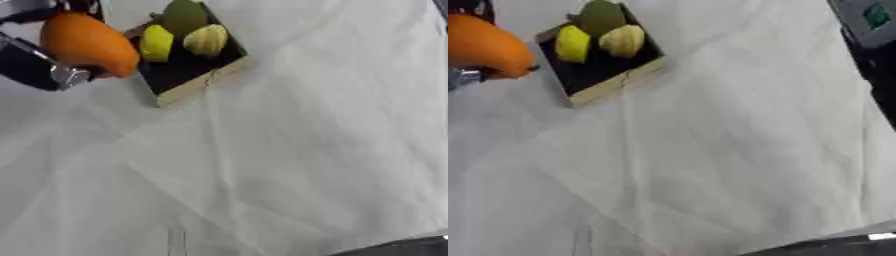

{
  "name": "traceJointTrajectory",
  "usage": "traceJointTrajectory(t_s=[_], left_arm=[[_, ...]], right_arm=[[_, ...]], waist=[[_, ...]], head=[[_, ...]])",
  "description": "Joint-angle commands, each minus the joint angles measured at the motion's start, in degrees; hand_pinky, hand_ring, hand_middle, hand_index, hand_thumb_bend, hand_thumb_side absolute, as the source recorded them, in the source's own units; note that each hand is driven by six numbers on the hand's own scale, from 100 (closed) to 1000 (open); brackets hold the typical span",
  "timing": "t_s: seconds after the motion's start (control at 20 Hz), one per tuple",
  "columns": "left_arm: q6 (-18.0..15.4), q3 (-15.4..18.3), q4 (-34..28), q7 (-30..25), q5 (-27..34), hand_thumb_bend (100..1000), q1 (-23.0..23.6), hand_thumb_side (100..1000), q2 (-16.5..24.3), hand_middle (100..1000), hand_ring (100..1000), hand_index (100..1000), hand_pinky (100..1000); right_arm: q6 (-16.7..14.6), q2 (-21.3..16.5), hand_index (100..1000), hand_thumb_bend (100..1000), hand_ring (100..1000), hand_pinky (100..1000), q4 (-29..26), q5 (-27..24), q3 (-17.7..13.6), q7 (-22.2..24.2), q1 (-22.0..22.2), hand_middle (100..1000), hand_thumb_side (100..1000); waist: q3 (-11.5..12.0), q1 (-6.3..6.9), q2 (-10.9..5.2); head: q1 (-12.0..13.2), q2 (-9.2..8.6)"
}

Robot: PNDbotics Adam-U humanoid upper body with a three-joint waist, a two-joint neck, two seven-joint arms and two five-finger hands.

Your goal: Pick up objects on the table and place them in the box.

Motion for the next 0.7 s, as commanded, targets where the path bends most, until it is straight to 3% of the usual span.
traceJointTrajectory(t_s=[0.05, 0.3, 0.7], left_arm=[[-0.3, 0.1, 5.4, 3.1, -0.4, 100, -2.9, 148, -4.0, 568, 595, 532, 576], [-1.5, -0.2, 15.2, 8.5, -2.7, 100, -4.8, 168, -9.6, 572, 597, 545, 575], [-3.4, 0.0, 23.2, 11.9, -4.9, 100, -5.2, 156, -13.3, 596, 613, 579, 591]], right_arm=[[-0.2, -1.5, 874, 100, 897, 892, -1.1, -0.1, -0.7, 0.1, -1.5, 800, 332], [-0.3, -1.1, 874, 100, 897, 892, -1.1, 0.0, -0.5, 0.3, -2.1, 800, 332], [-0.2, -0.9, 875, 100, 897, 893, -1.2, -0.2, -0.7, 0.1, -2.5, 800, 335]], waist=[[-0.4, -0.12, -1.68], [-1.1, -0.12, -1.21], [-1.6, -0.04, -0.60]], head=[[0.4, -0.70], [0.7, -1.27], [0.8, -1.51]])
